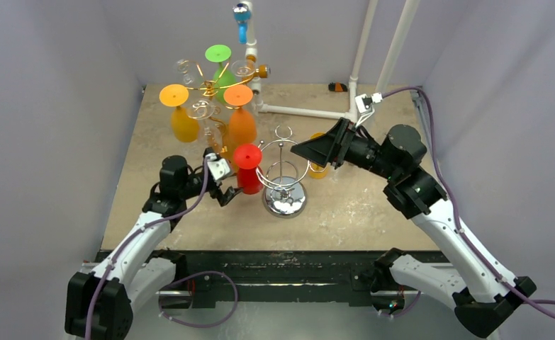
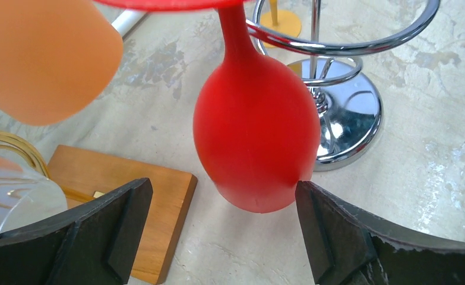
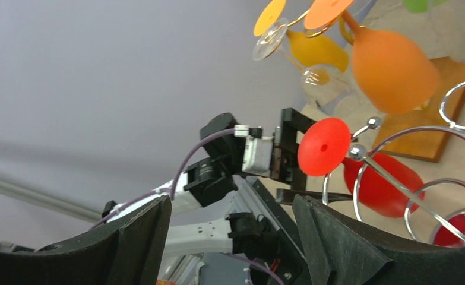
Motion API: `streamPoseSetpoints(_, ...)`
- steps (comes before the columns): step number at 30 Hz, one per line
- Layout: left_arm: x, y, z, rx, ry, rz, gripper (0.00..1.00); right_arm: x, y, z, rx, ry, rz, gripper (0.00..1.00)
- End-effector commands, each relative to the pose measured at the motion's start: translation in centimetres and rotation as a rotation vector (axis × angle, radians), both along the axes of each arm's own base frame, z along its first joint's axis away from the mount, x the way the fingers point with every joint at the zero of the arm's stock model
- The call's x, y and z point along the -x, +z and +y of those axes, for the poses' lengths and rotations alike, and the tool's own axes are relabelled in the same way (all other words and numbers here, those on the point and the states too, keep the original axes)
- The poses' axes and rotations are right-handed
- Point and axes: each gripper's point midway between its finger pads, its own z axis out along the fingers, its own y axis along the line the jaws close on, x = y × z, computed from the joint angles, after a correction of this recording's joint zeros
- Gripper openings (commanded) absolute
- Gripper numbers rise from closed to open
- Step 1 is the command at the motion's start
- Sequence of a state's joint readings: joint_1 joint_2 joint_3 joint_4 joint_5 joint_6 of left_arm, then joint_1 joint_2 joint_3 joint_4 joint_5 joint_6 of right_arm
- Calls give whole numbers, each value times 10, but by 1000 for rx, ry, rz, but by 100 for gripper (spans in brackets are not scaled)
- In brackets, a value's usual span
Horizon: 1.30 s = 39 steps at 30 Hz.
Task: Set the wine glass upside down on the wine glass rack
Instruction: Turn the wine glass upside down at the wine rack, then pick up the wine glass at the center of the board.
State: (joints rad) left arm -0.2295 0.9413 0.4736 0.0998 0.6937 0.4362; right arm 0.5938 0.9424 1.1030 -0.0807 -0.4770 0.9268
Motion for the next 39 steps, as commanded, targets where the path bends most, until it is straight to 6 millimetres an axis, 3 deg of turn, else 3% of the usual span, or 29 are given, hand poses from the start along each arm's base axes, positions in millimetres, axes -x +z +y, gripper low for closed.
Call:
streamPoseSetpoints(1, 14, 22, -3, 0, -45, -14, 100, -11, 13, -19, 45, -99, -62, 85)
streamPoseSetpoints(6, 45, 23, 4, -53, -80, 32, 100, -29, -6, -43, 169, -244, -43, 84)
streamPoseSetpoints(14, 82, 34, 23, -194, -120, 116, 100, -72, -52, -87, 447, -526, -17, 70)
streamPoseSetpoints(17, 88, 54, 26, -210, -114, 121, 100, -92, -73, -96, 551, -593, -2, 68)
streamPoseSetpoints(23, 99, 112, 19, -130, -125, 65, 100, -125, -115, -103, 694, -660, 27, 61)
streamPoseSetpoints(28, 107, 150, 15, -87, -147, 10, 100, -145, -145, -115, 748, -695, 61, 60)
streamPoseSetpoints(39, 97, 180, 13, -74, -132, -1, 100, -178, -191, -125, 860, -710, 105, 54)
